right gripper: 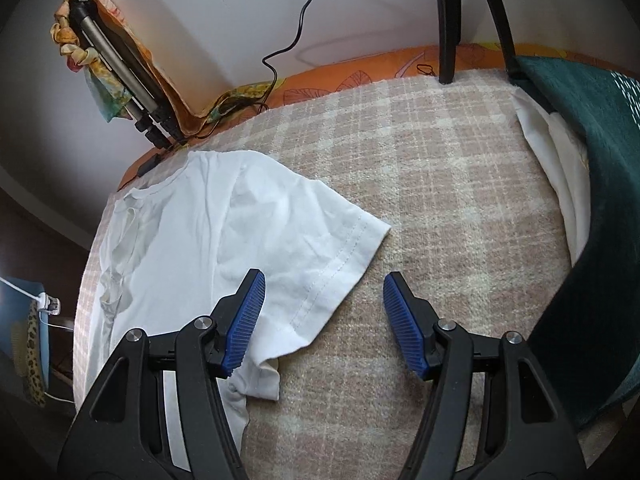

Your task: Fold small clothes

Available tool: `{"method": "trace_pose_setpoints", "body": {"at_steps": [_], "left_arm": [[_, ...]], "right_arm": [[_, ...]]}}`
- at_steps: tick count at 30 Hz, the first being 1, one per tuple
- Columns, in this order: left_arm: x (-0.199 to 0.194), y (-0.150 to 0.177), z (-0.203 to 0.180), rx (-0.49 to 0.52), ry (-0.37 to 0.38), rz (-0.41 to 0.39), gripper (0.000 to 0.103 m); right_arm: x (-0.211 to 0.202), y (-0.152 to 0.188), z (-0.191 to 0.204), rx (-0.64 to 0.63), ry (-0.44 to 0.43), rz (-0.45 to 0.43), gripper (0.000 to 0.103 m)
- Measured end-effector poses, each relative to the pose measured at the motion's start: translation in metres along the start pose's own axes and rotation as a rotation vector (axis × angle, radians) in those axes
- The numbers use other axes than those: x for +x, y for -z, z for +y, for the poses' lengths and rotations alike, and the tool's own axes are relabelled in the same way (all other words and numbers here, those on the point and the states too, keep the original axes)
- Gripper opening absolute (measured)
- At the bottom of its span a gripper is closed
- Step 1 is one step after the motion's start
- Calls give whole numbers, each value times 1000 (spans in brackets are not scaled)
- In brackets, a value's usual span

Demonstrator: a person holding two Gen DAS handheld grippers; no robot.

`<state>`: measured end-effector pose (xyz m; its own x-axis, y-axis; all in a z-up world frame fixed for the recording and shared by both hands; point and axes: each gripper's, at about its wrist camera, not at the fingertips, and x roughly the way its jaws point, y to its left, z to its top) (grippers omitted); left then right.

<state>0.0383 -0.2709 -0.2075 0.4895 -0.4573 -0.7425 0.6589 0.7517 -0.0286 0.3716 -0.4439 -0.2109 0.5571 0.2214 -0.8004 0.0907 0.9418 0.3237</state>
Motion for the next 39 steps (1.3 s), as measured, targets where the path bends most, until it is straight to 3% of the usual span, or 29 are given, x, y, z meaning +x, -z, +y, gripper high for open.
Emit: {"method": "trace_pose_setpoints", "body": {"at_steps": [3,5,7,9,11,20,24,34,39], "left_arm": [[-2,1,9,-28,10,-4,7],[-5,2,13,-53,17,-6,6],[-10,2,20,-86,30,-13,6],[-15,2,24,-117,43,-24,6],[-19,1,28,-142,55,-33,6],[-43,-1,54,-253,95,-99,5],[-55,3,63,-286,91,-123,5],[-85,26,94,-376,62,-168,5],[-86,49,119,-441,31,-131,5]], "right_arm": [[6,-2,13,-47,18,-2,65],[8,0,23,-90,49,-7,64],[12,2,33,-141,82,-11,52],[13,2,40,-169,103,-9,22],[15,-1,42,-167,96,4,8],[-12,-23,52,-83,7,-45,6],[-20,-29,69,-85,8,-59,6],[-22,-37,150,-198,57,-53,6],[-1,-28,206,-316,99,-37,6]]}}
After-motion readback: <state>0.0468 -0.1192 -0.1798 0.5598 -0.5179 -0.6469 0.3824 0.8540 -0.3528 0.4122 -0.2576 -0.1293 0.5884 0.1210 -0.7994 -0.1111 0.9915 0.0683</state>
